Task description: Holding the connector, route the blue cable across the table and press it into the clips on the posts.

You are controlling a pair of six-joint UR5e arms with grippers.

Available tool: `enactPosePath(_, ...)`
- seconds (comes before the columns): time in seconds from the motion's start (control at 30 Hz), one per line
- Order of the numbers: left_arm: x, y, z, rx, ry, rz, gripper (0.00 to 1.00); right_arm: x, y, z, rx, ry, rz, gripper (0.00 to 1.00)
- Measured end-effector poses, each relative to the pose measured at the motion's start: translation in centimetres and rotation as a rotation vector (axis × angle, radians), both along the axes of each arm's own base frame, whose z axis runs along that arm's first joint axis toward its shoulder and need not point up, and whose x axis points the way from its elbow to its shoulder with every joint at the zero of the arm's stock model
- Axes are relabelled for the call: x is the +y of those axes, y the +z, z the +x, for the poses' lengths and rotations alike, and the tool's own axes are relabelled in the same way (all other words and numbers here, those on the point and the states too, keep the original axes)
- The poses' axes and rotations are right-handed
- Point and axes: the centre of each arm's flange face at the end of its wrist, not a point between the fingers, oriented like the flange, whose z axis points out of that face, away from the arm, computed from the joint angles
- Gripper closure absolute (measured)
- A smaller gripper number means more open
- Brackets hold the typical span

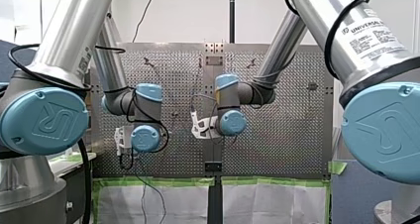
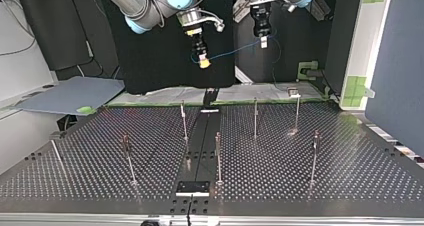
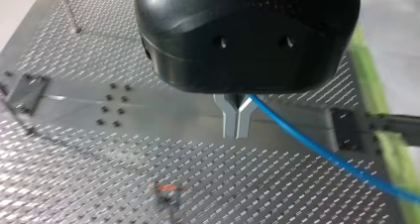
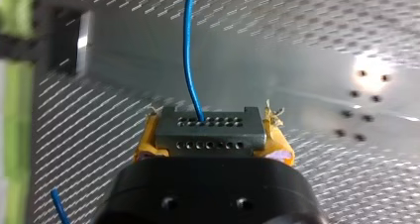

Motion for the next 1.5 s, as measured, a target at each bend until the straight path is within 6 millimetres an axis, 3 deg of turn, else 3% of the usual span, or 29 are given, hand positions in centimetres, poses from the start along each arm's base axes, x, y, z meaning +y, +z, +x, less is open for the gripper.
enactPosePath(0.33,-0.4,5.4,3.5,-0.086,0.118,-0.050,1.00,-1.1,9.5,2.8,-0.141,0.089,-0.027,1.00)
enactPosePath(0.7,1.1,10.7,6.0,-0.142,0.245,-0.069,1.00,-0.5,16.7,2.4,-0.269,0.124,-0.063,1.00)
enactPosePath(0.87,2.4,12.3,6.6,-0.152,0.257,-0.077,1.00,-0.8,16.5,2.8,-0.268,0.125,-0.061,1.00)
enactPosePath(1.17,5.1,15.4,7.6,-0.167,0.258,-0.086,1.00,-1.6,14.7,5.5,-0.241,0.149,-0.031,1.00)
enactPosePath(1.5,7.5,20.0,8.6,-0.210,0.241,-0.110,1.00,-1.5,17.9,8.0,-0.270,0.177,-0.033,1.00)
